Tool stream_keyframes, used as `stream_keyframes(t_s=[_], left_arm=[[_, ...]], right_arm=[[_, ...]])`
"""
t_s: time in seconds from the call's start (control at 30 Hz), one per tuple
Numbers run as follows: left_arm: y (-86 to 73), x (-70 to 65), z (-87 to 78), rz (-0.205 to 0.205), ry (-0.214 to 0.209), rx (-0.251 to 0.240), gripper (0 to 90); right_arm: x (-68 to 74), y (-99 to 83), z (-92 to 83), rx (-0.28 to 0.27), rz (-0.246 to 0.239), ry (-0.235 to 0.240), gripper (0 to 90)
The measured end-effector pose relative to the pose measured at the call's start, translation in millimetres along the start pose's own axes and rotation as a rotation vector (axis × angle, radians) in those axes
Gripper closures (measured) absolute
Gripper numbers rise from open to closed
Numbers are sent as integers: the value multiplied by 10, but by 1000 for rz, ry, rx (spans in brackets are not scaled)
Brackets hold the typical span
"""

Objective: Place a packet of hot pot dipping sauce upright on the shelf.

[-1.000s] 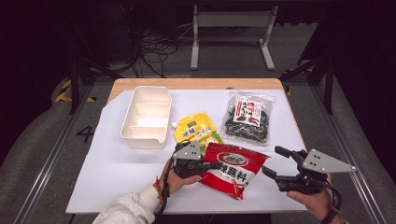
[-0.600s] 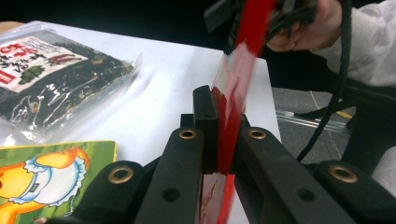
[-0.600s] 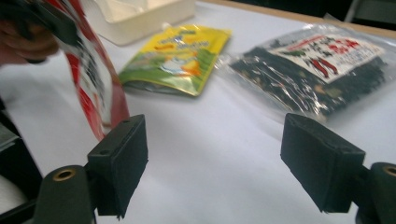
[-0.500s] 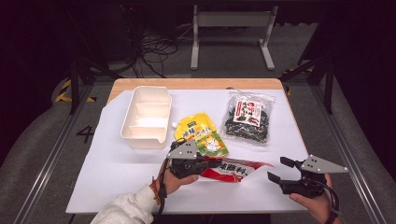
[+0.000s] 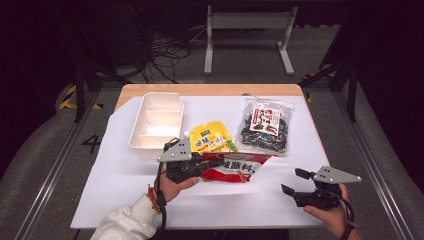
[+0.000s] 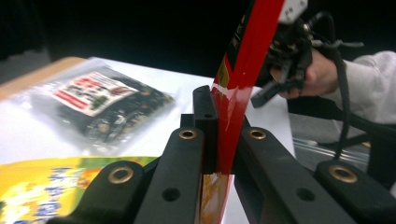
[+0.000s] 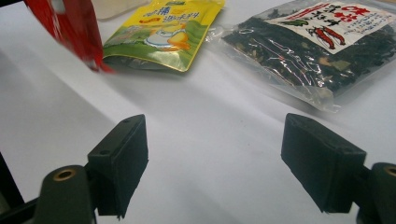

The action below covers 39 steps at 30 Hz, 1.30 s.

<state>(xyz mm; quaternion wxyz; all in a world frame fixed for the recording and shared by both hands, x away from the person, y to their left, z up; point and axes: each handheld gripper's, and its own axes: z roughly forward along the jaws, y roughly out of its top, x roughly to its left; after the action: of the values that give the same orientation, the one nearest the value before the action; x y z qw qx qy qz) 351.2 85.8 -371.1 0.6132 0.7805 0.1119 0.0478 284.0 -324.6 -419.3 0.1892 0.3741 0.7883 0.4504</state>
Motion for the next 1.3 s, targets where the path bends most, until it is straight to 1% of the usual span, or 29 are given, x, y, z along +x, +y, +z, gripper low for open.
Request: stream_keyframes(t_s=[0.17,0.2,0.27,0.37,0.4,0.47,0.53,0.57,0.7,0.77,0.8,0.83,0.87,1.0,1.1,1.17,1.23,1.3], left_arm=[[76,96,-255,-1,64,-48,900],[96,127,-307,9,77,-58,900],[130,164,-398,4,104,-74,900],[190,245,-565,17,145,-103,900],[211,286,-640,13,161,-113,900],[245,360,-757,24,197,-119,900],[275,465,-871,21,229,-125,900],[289,502,-908,26,243,-119,900],[378,716,-1070,26,318,-93,900],[399,822,-1119,20,338,-92,900],[417,904,-1155,22,363,-80,899],[424,960,-1175,14,370,-79,900],[431,1013,-1195,15,383,-72,900],[437,1222,-1239,0,419,-54,900],[416,1353,-1238,-3,434,-41,899],[388,1436,-1227,-8,438,-25,900],[359,1511,-1214,-19,455,-8,899],[330,1584,-1209,-17,461,5,899]], right_arm=[[24,9,61,16,-20,4,226],[29,6,68,18,-22,5,226],[30,-7,75,24,-20,8,226],[26,-31,79,31,-15,4,226],[25,-36,78,32,-13,4,226],[30,-44,78,31,-7,0,226],[34,-57,92,36,-2,2,227],[34,-64,102,41,-1,2,226],[38,-82,122,51,2,1,227],[36,-85,122,51,6,-1,227],[33,-87,120,52,9,-1,226],[28,-93,118,51,10,-4,227],[27,-98,116,52,14,-5,227],[21,-129,99,58,21,-11,229],[21,-152,72,60,32,-18,229],[24,-173,56,60,36,-22,230],[29,-197,45,65,41,-23,230],[32,-220,37,71,45,-27,229]])
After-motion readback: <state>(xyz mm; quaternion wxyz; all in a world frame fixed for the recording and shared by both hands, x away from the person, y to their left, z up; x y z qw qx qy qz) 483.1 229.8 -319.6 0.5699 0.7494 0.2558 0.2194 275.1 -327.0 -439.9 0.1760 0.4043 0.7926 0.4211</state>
